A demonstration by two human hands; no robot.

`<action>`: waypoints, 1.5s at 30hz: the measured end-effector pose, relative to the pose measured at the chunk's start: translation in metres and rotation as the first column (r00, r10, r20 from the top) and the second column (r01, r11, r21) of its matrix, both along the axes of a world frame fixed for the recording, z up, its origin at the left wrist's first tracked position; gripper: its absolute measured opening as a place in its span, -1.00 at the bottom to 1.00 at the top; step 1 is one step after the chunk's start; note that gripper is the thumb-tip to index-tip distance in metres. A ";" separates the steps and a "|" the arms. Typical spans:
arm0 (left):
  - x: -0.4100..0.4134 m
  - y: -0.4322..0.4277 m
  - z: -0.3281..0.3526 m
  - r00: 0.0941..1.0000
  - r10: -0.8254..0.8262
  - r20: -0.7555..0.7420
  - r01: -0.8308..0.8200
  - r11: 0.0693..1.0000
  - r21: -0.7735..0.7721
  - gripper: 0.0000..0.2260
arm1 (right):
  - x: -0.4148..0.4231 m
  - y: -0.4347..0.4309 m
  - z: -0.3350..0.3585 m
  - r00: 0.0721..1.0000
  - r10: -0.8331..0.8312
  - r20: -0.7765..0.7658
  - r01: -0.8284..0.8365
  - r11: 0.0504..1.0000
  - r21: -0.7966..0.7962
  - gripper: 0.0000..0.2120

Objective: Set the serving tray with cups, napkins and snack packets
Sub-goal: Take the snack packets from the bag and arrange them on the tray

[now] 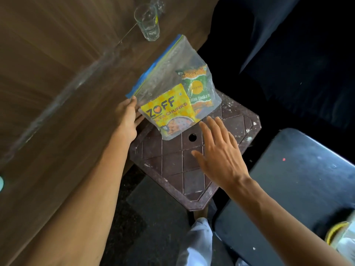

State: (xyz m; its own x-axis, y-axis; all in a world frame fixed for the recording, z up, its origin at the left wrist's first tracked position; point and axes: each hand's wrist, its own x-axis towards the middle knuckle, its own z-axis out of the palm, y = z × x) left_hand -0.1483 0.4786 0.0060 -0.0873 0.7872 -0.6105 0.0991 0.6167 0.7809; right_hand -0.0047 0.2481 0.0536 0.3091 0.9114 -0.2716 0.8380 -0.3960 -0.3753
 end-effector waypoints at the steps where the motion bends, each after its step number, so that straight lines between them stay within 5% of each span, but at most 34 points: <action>1: 0.000 0.000 0.001 1.000 0.013 0.011 -0.013 1.000 0.028 -0.85 | 0.000 0.002 0.001 1.000 -0.002 -0.004 0.002 1.000 -0.005 -0.24; 6: 0.000 -0.011 0.019 0.998 -0.069 -0.006 0.068 0.955 0.289 -0.78 | -0.001 0.011 0.018 0.975 -0.145 -0.167 0.160 0.984 0.079 -0.35; 10: -0.002 -0.045 0.050 0.968 -0.229 0.104 0.154 0.865 0.478 -0.89 | -0.002 0.015 0.040 0.854 -0.323 -0.409 0.426 0.885 0.189 -0.50; 15: 0.004 -0.103 0.099 0.936 -0.351 0.025 0.243 0.696 0.676 -0.90 | -0.001 0.013 0.086 0.503 -0.430 -0.749 0.746 0.654 0.125 -0.64; 21: 0.004 -0.191 0.155 0.795 -0.445 -0.413 0.570 0.311 0.761 -0.97 | 0.002 -0.028 0.140 0.096 -0.333 -0.938 0.824 0.555 -0.113 -0.53; 25: 0.000 -0.251 0.184 0.678 -0.467 -0.568 0.673 0.083 0.735 -0.86 | 0.004 -0.076 0.164 0.131 -0.424 -0.896 0.794 0.586 -0.161 -0.69; 28: -0.010 -0.296 0.202 0.595 -0.520 -0.613 0.716 -0.002 0.698 -0.70 | 0.000 -0.131 0.177 0.086 -0.454 -0.887 0.798 0.565 -0.211 -0.88; 31: -0.021 -0.353 0.221 0.532 -0.587 -0.610 0.702 -0.098 0.706 -0.65 | -0.005 -0.200 0.188 0.034 -0.449 -0.893 0.772 0.579 -0.262 -0.84; 33: -0.025 -0.403 0.232 0.569 -0.628 -0.531 0.676 -0.010 0.736 -0.65 | -0.009 -0.254 0.190 -0.031 -0.428 -0.903 0.761 0.576 -0.299 -0.88; 35: -0.022 -0.456 0.242 0.674 -0.617 -0.406 0.662 0.260 0.703 -0.72 | -0.012 -0.311 0.194 -0.163 -0.387 -0.907 0.741 0.559 -0.372 -0.92; 38: -0.004 -0.535 0.247 0.776 -0.589 -0.226 0.624 0.662 0.415 -0.86 | -0.010 -0.393 0.193 -0.299 -0.338 -0.892 0.696 0.562 -0.446 -0.87; 41: 0.017 -0.608 0.245 0.759 -0.648 -0.062 0.646 0.737 0.201 -0.84 | -0.006 -0.467 0.190 -0.283 -0.340 -0.897 0.680 0.588 -0.437 -0.84; 45: 0.050 -0.684 0.253 0.710 -0.688 -0.151 0.704 0.683 0.195 -0.75 | -0.002 -0.548 0.194 -0.233 -0.402 -0.885 0.729 0.531 -0.433 -0.77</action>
